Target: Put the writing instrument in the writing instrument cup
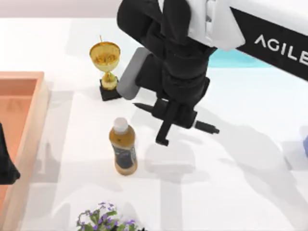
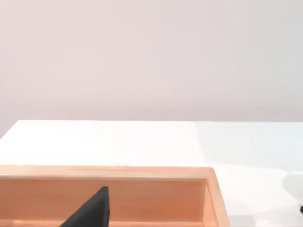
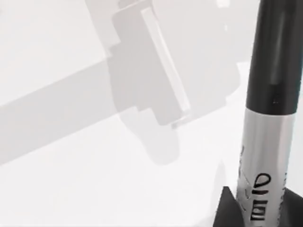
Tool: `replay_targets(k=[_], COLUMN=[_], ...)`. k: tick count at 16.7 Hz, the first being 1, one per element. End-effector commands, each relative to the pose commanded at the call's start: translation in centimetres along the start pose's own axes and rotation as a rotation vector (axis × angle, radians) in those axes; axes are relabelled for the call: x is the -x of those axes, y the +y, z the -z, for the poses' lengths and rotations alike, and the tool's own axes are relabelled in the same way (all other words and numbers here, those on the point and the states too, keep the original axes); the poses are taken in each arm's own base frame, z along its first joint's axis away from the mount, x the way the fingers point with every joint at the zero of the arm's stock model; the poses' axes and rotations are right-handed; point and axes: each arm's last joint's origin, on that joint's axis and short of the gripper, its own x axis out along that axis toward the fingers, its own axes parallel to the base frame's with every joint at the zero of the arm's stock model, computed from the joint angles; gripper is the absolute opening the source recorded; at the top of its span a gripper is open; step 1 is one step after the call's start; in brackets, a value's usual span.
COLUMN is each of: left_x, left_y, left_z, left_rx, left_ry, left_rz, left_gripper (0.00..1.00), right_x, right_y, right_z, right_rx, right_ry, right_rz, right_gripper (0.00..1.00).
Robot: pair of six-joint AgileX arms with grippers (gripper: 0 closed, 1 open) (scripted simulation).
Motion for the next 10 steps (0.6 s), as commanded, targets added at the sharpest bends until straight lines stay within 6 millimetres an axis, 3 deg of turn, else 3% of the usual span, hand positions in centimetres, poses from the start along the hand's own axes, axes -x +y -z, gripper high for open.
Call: replay_targets(k=[2, 5, 8, 10], left_x=[0.0, 0.0, 0.0, 0.0], left_y=[0.0, 0.0, 0.0, 0.0], left_z=[0.0, 0.0, 0.0, 0.0], left_rx=[0.0, 0.0, 0.0, 0.0], left_ry=[0.0, 0.0, 0.0, 0.0], left_rz=[0.0, 0.0, 0.0, 0.0], left_gripper=[1.0, 1.0, 1.0, 1.0], right_x=[0.4, 2.9, 5.9, 7.9], right_y=[-1.0, -5.1, -11.3, -15.8], right_z=[0.7, 3.4, 8.6, 13.7], right_rx=[-0.02, -0.105, -0.219, -0.283], right_ry=[-0.04, -0.238, -0.551, -0.779], right_rz=[-0.013, -0.034, -0.017, 0.037], right_gripper=[0.0, 0.0, 0.0, 0.0])
